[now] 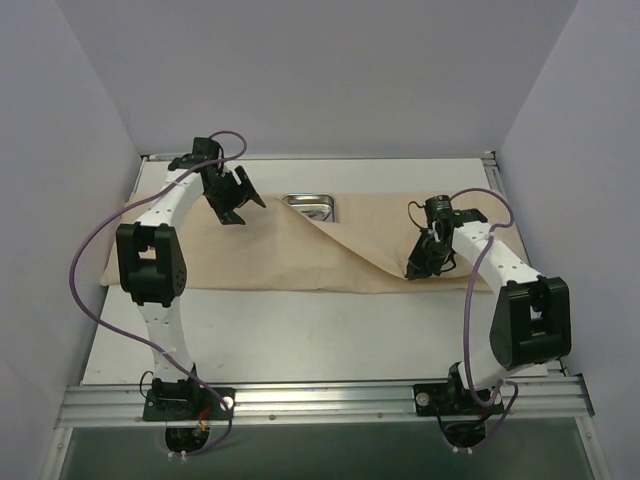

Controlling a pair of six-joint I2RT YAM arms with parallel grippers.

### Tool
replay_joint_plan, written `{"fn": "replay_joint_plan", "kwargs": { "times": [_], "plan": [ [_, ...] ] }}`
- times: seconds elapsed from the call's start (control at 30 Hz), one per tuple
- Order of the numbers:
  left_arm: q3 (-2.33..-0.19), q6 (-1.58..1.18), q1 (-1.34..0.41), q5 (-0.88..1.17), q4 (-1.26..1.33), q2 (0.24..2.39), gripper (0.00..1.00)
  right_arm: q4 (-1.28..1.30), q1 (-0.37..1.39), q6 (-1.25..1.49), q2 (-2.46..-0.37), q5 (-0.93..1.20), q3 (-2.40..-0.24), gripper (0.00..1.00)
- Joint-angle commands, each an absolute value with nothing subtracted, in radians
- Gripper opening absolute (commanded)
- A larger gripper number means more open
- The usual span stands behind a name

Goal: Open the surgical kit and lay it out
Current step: Open the surgical kit at the center of the board.

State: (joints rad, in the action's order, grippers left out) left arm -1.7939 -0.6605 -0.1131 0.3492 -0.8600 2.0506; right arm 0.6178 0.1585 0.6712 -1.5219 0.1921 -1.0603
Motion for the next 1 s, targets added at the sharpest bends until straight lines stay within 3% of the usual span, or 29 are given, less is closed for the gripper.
{"fn": "replay_joint_plan", "kwargs": {
  "times": [0.0, 0.33, 0.63, 0.7, 0.77, 0.87, 0.9, 0.97],
  "plan": [
    [-1.882, -0.762, -0.104, 0.379, -0.81, 2.114, 0.82, 0.689, 0.158, 0.644, -1.447, 0.181, -1.069, 0.0],
    [-2.003, -0.853, -0.117, 0.362, -0.847, 2.25, 0.91, 0.739, 0.15, 0.644, -1.381, 0.15, -0.996, 0.0],
    [-2.066, -0.904, -0.132, 0.313, -0.854, 2.299, 0.91, 0.735, 0.138, 0.649, -1.316, 0.146, -0.939, 0.0],
    [-2.085, -0.902, -0.135, 0.307, -0.87, 2.315, 0.87, 0.738, 0.137, 0.647, -1.305, 0.138, -0.948, 0.0],
    [-2.092, -0.9, -0.137, 0.304, -0.871, 2.332, 0.8, 0.739, 0.129, 0.638, -1.304, 0.133, -0.965, 0.0],
    [-2.092, -0.874, -0.135, 0.305, -0.853, 2.339, 0.51, 0.738, 0.112, 0.617, -1.325, 0.133, -0.998, 0.0],
    [-2.095, -0.842, -0.133, 0.305, -0.856, 2.342, 0.31, 0.735, 0.109, 0.612, -1.334, 0.135, -1.011, 0.0],
    [-2.103, -0.799, -0.13, 0.296, -0.879, 2.342, 0.16, 0.735, 0.103, 0.586, -1.368, 0.132, -1.067, 0.0]
  ]
}}
